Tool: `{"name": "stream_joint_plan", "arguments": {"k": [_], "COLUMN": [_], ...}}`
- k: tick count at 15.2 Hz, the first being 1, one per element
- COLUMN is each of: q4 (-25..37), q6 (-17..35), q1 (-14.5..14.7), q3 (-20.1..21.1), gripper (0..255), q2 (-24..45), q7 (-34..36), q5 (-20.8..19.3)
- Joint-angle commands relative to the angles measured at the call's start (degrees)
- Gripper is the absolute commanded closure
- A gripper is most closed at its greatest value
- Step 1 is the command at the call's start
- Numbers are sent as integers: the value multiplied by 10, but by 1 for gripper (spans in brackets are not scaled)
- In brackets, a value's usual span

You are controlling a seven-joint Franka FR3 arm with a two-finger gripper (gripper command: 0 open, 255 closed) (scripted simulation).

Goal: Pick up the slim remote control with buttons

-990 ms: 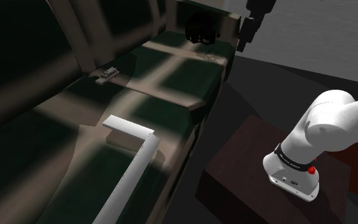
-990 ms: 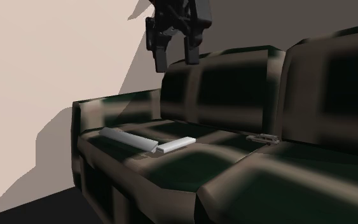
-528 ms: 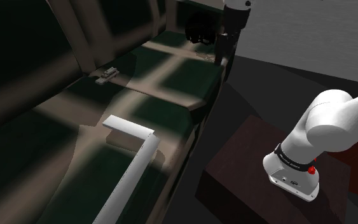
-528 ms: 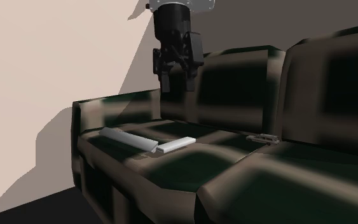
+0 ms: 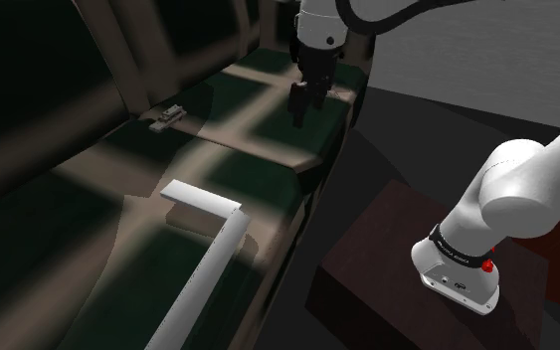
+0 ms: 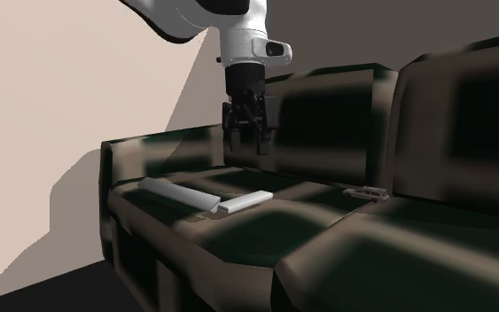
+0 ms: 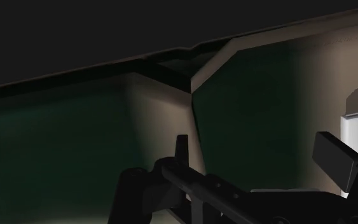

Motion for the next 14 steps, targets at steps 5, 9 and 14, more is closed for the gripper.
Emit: {"name": "stream_joint_plan", "arguments": {"k": [5, 9, 14], "q4": [49, 96, 172], "q6": [56, 82, 102], "q1": [12, 22, 44], "q3": [48, 74, 96], "gripper": [0, 0, 0], "q2": [109, 189, 296], "q7": [63, 108, 165], "q5": [-9, -30, -70]}}
